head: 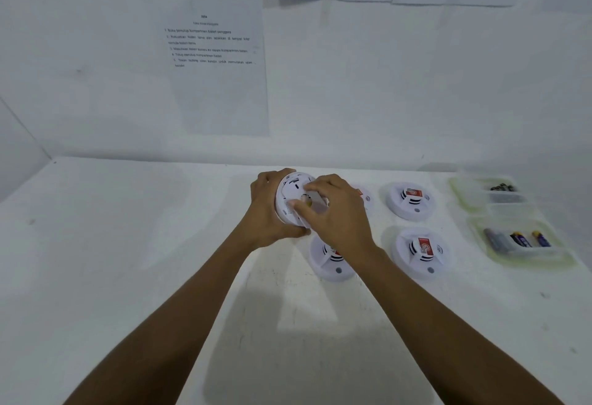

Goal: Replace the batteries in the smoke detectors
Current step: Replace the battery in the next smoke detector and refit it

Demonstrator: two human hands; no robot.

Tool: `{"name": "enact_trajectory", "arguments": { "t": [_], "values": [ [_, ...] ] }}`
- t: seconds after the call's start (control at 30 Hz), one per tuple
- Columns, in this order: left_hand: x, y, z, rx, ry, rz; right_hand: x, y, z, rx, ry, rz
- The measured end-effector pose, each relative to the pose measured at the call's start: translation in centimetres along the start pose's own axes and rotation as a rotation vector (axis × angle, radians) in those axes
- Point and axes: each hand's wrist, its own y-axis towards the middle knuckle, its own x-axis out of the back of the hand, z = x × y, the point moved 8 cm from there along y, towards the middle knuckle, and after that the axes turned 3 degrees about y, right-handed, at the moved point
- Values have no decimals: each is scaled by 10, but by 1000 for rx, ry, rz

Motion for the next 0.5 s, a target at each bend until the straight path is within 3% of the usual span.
{"name": "enact_trajectory", "arguments": {
  "t": [0.5],
  "values": [
    [-11, -5, -6, 56, 60, 11, 17, 3, 9, -33, -106, 68]
  ]
}}
